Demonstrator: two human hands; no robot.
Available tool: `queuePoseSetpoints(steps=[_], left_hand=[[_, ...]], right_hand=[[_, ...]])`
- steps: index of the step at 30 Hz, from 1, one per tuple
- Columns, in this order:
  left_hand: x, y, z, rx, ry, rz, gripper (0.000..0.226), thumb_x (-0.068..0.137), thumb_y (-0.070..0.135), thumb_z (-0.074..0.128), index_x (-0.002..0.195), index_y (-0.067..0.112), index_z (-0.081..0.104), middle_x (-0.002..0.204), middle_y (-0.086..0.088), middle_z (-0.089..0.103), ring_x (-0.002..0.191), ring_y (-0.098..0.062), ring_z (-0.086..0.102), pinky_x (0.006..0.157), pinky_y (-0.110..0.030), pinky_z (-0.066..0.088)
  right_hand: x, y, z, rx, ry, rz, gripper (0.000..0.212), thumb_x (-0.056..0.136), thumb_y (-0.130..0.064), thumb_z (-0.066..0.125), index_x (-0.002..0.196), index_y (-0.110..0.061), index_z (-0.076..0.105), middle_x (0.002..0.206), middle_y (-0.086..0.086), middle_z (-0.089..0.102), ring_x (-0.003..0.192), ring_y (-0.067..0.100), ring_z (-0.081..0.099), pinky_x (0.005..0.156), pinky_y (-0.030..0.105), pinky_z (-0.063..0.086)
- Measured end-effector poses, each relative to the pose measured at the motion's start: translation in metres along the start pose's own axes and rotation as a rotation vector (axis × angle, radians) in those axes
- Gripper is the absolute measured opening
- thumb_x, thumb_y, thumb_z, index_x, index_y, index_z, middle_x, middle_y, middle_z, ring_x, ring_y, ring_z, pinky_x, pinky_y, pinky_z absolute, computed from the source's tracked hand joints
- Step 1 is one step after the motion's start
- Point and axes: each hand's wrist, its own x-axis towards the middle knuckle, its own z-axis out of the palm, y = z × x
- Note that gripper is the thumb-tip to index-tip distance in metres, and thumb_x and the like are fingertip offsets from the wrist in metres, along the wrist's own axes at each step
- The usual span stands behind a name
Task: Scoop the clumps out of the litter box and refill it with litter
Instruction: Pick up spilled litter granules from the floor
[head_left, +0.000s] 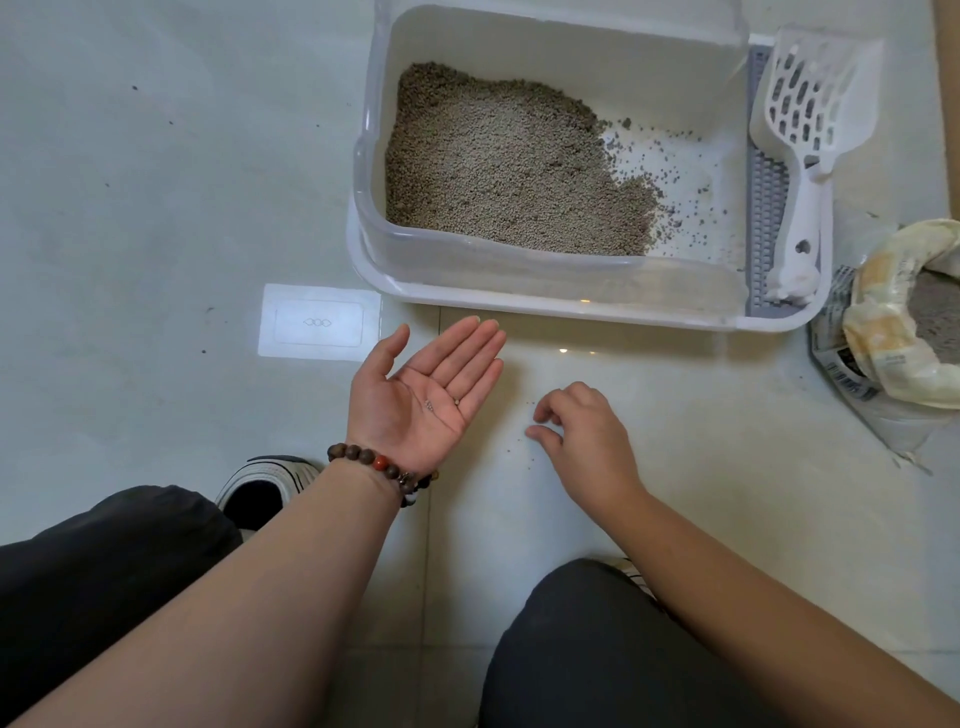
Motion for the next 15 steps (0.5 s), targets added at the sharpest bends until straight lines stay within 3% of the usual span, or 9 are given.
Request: queuePoseSetpoints(steps=[8, 12, 15], left_hand=[[0.001, 0.0, -0.002, -0.02, 0.004, -0.007, 0.05, 0.087, 0.034, 0.045, 0.102, -0.006, 0.071, 0.119, -0.021, 0.065, 0.109, -0.031, 0.064, 0.097, -0.047, 0.047], [0.003, 0.001, -0.001, -0.019, -0.012, -0.013, 0.051, 0.086, 0.034, 0.045, 0.107, -0.007, 0.068, 0.122, -0.022, 0.063, 0.113, -0.031, 0.062, 0.1, -0.046, 0.045], [0.005, 0.0, 0.002, -0.007, -0.033, -0.026, 0.054, 0.086, 0.035, 0.044, 0.11, -0.008, 0.066, 0.124, -0.024, 0.061, 0.116, -0.032, 0.061, 0.099, -0.044, 0.046]], right_hand=[[0.002, -0.004, 0.004, -0.064, -0.009, -0.059, 0.008, 0.086, -0.016, 0.065, 0.083, -0.008, 0.064, 0.087, 0.004, 0.055, 0.088, 0.024, 0.052, 0.076, 0.033, 0.042], [-0.009, -0.038, -0.017, 0.181, 0.184, -0.138, 0.012, 0.085, -0.022, 0.061, 0.082, -0.01, 0.061, 0.086, 0.001, 0.053, 0.084, 0.017, 0.051, 0.074, 0.029, 0.043], [-0.013, -0.076, -0.027, 0.289, 0.195, -0.262, 0.017, 0.086, -0.025, 0.058, 0.083, -0.009, 0.063, 0.086, 0.001, 0.054, 0.085, 0.017, 0.051, 0.074, 0.026, 0.043]])
